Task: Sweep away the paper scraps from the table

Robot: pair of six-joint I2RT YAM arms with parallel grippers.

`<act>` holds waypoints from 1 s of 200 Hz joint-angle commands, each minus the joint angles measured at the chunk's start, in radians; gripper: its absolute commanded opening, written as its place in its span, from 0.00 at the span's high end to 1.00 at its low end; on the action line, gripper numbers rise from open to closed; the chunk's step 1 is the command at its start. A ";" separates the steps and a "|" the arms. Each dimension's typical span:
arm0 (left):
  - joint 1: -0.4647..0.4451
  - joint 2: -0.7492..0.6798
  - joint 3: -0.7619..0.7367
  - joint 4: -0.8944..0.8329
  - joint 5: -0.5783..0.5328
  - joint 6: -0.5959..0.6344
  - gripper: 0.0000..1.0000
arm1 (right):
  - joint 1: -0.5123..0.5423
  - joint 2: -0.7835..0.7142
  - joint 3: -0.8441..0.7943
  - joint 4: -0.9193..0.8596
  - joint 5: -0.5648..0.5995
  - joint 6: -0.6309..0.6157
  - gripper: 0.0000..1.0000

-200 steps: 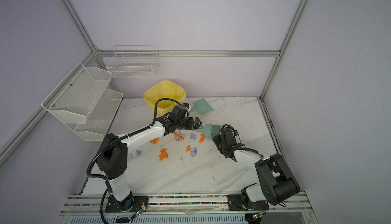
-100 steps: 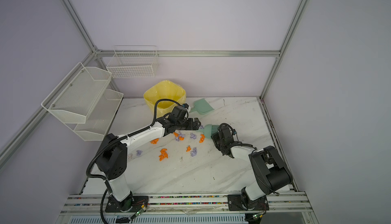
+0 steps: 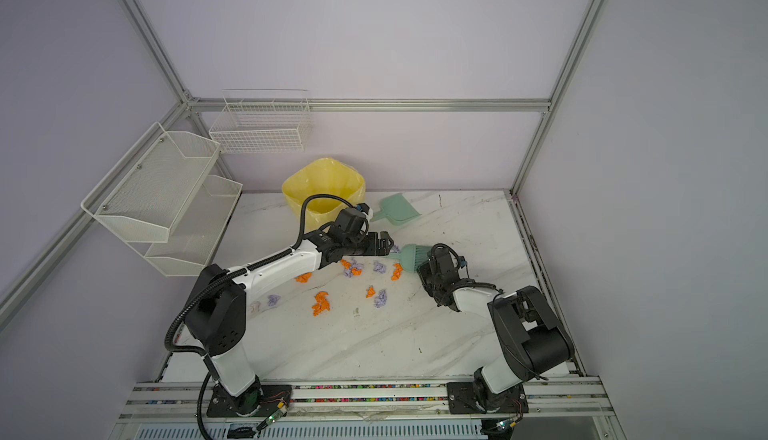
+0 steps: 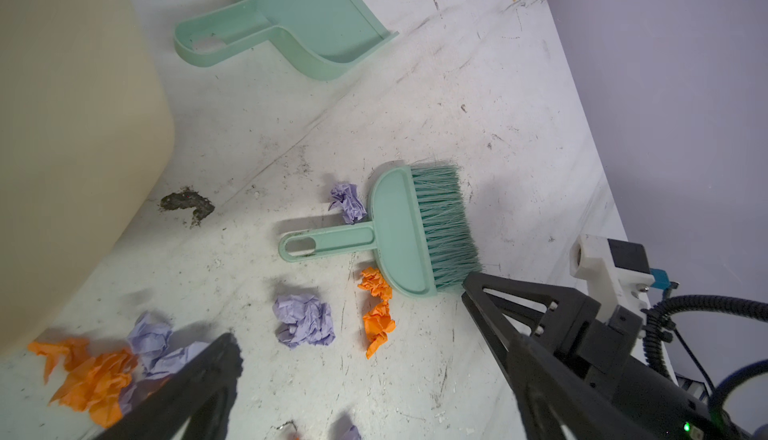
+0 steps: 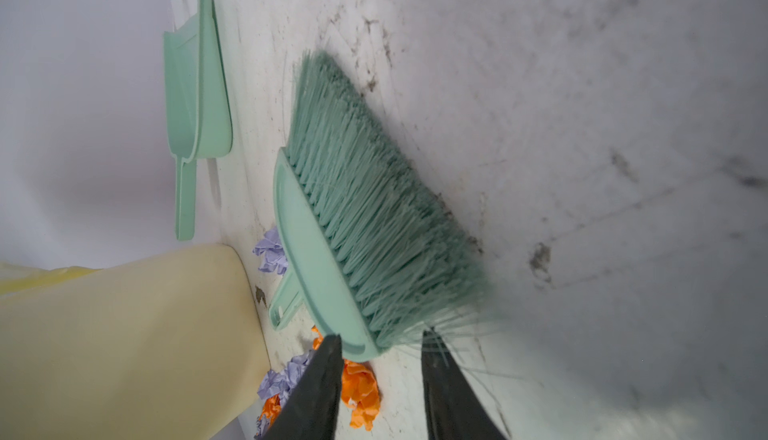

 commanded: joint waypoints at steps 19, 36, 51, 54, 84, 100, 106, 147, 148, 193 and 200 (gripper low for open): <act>0.001 -0.058 -0.049 0.016 -0.008 0.026 0.00 | 0.006 0.065 0.025 -0.011 -0.015 0.046 0.65; 0.001 -0.059 -0.051 0.017 -0.006 0.024 0.00 | 0.006 0.076 0.025 0.007 -0.011 0.047 0.67; 0.001 -0.064 -0.055 0.016 -0.005 0.023 0.00 | 0.006 0.074 0.031 -0.001 0.011 0.043 0.73; 0.001 -0.064 -0.055 0.016 -0.005 0.021 0.00 | 0.006 0.072 0.031 -0.002 0.011 0.042 0.74; 0.001 -0.074 -0.062 0.015 -0.001 0.017 0.00 | 0.005 0.027 0.019 -0.016 0.051 0.055 0.98; 0.001 -0.081 -0.065 0.017 -0.004 0.018 0.00 | 0.002 0.001 0.022 -0.026 0.060 0.048 1.00; 0.001 -0.081 -0.065 0.015 -0.005 0.019 0.00 | -0.001 -0.009 0.018 -0.026 0.062 0.044 1.00; 0.001 -0.090 -0.068 0.010 -0.010 0.020 0.00 | -0.012 -0.076 0.004 -0.007 0.058 -0.015 1.00; 0.001 -0.090 -0.069 0.010 -0.010 0.020 0.00 | -0.013 -0.079 0.003 -0.004 0.058 -0.016 1.00; 0.001 -0.107 -0.083 0.006 -0.023 0.020 0.00 | -0.079 -0.162 -0.108 0.176 0.003 0.053 1.00; 0.001 -0.108 -0.082 0.001 -0.023 0.022 0.00 | -0.100 -0.194 -0.109 0.179 -0.010 0.051 1.00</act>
